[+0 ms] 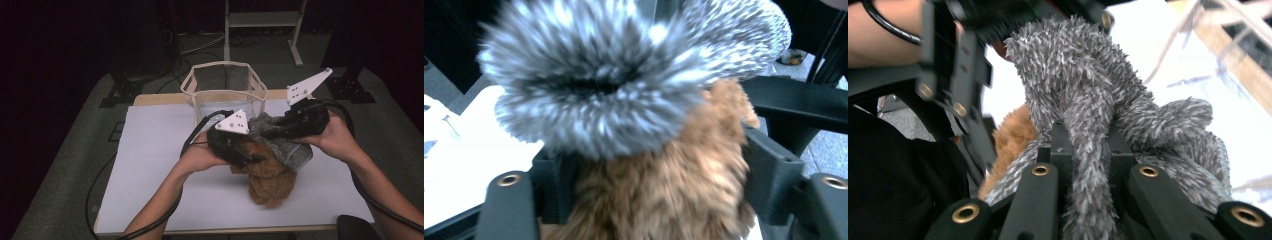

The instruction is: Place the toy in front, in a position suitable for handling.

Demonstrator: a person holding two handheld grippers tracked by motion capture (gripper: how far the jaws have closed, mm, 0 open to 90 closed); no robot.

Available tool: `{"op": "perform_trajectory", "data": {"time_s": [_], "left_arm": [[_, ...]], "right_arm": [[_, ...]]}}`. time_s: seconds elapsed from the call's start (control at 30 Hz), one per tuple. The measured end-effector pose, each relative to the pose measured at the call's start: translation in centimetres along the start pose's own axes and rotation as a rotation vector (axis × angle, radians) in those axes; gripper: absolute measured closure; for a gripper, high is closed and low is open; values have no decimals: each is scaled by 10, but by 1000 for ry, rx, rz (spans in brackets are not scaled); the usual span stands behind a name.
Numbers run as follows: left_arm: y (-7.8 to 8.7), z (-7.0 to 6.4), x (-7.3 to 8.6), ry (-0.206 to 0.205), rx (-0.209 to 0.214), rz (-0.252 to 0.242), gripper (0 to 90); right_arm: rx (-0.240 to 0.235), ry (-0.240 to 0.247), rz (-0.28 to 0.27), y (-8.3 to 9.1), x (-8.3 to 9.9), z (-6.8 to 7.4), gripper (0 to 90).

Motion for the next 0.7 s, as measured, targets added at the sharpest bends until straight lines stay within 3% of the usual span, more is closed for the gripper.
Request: {"op": "perform_trajectory", "data": {"time_s": [0.1, 0.23, 0.27, 0.4, 0.47, 0.7], "left_arm": [[3, 0, -1, 7, -2, -18, 228], [13, 6, 3, 27, -37, -36, 170], [14, 7, 7, 63, -22, -55, 161], [3, 7, 22, 100, 6, -54, 124], [-3, 5, 27, 133, 32, -85, 109], [-19, 4, 38, 162, 87, -104, 65]], "right_arm": [[4, -10, 2, 0, 6, -3, 797], [18, -20, -3, 9, 14, -7, 797], [19, -28, -9, 10, 15, -8, 796], [14, -42, -29, 10, 17, -8, 796], [9, -44, -32, 10, 18, -8, 796], [9, -45, -35, 10, 20, -7, 796]]}}
Point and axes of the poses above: each handheld gripper's, and its own axes: y roughly backward along the jaws, x roughly out of its underside, z roughly to its left, the point moved 9 cm from there along -y, roughly forward along the jaws, and after that the axes turned 11 degrees about x, right-handed, at the moved point
